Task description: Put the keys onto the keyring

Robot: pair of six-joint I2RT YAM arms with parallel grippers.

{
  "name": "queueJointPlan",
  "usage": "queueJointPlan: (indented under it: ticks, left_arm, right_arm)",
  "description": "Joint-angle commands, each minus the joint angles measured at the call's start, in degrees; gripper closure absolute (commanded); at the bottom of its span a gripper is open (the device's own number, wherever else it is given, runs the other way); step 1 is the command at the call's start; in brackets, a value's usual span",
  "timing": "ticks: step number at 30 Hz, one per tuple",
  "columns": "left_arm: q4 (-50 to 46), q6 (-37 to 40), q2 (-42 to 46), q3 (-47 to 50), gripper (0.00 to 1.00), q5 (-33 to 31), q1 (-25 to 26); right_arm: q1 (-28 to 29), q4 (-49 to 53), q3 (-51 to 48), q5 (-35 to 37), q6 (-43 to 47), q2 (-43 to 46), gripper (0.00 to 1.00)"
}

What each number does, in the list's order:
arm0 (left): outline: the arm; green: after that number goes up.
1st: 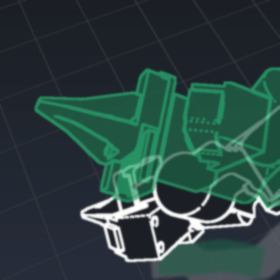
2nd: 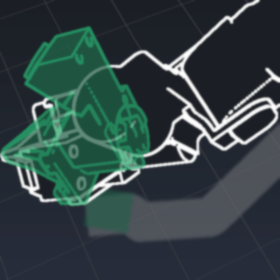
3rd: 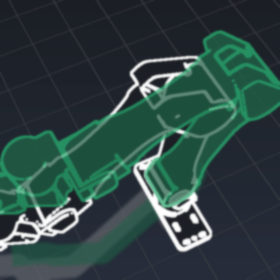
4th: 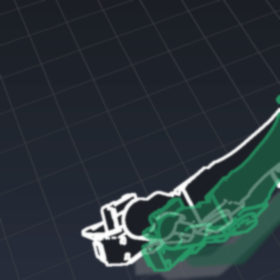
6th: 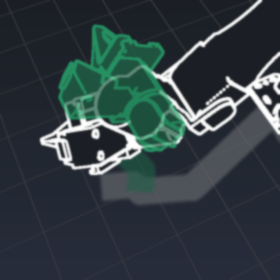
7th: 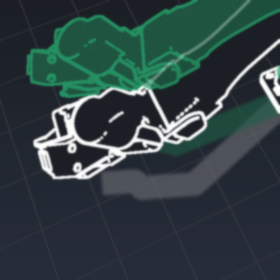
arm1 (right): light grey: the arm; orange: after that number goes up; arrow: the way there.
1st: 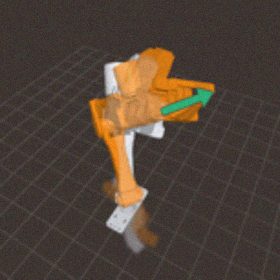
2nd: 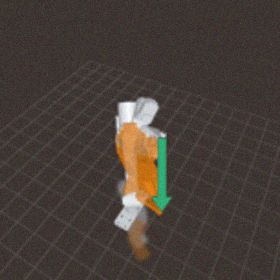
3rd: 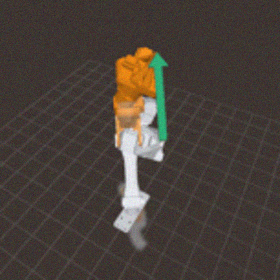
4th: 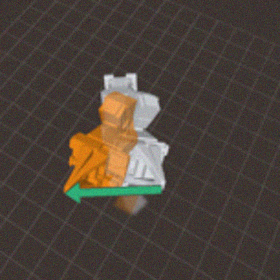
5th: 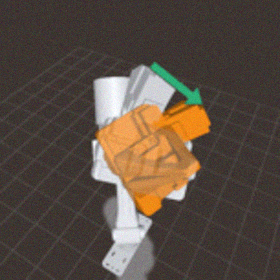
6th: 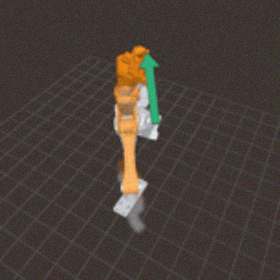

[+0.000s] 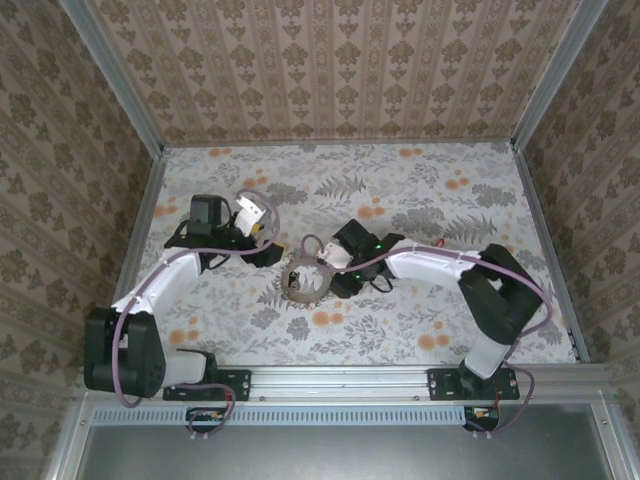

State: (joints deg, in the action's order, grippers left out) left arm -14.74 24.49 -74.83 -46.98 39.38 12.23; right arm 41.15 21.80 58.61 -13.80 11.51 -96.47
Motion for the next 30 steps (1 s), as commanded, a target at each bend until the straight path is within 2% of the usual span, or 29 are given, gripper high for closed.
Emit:
queueJointPlan:
  ticks: [1,3,5,8,11,15,17,19,21,24,27,30]
  left_arm:
    - [-8.6,22.9,-0.8,-2.8,0.07,0.5,3.4]
    - [-8.5,25.3,0.4,-1.3,0.08,-0.9,5.9]
    - [-6.4,25.1,2.4,1.6,0.1,0.8,7.3]
    - [-5.0,24.6,5.5,5.0,0.13,2.2,7.6]
    - [-2.5,21.6,8.9,7.0,0.13,1.6,7.1]
    - [-0.2,10.7,9.2,5.7,0.13,4.6,4.1]
    - [-1.0,2.0,8.6,3.6,0.14,-0.8,3.6]
    - [-2.2,-7.4,9.0,2.7,0.16,-7.4,2.9]
    - [-2.3,-16.4,10.9,4.1,0.15,-8.4,0.3]
    - [-2.5,-27.3,13.2,6.8,0.14,-6.4,-4.9]
    - [-4.7,-32.7,13.0,7.8,0.14,-3.6,-7.9]
    - [-7.4,-32.6,12.1,8.0,0.15,-3.4,-8.3]
  right_arm:
    - [-3.9,0.1,-2.1,-11.5,5.2,4.2,0.61]
    - [-5.0,1.8,-1.7,-14.1,9.9,5.2,0.59]
    - [-3.8,2.0,-2.1,-11.5,14.4,6.2,0.59]
    - [-2.4,-0.2,-4.4,-10.9,18.7,7.8,0.58]
    - [-2.2,-1.5,-6.0,-12.8,27.5,8.9,0.56]
    - [-1.4,0.2,-4.9,-9.0,33.1,6.5,0.49]
    - [0.1,0.8,-5.0,-3.3,38.4,4.9,0.5]
    - [2.1,-5.0,-9.0,4.3,46.2,4.4,0.51]
    - [2.4,-12.9,-12.3,7.2,49.9,3.7,0.52]
    - [3.3,-17.5,-12.0,7.8,51.6,1.6,0.54]
    - [4.5,-22.2,-11.9,9.1,52.0,-0.3,0.57]
    - [4.7,-22.7,-10.5,9.5,51.3,-2.1,0.59]
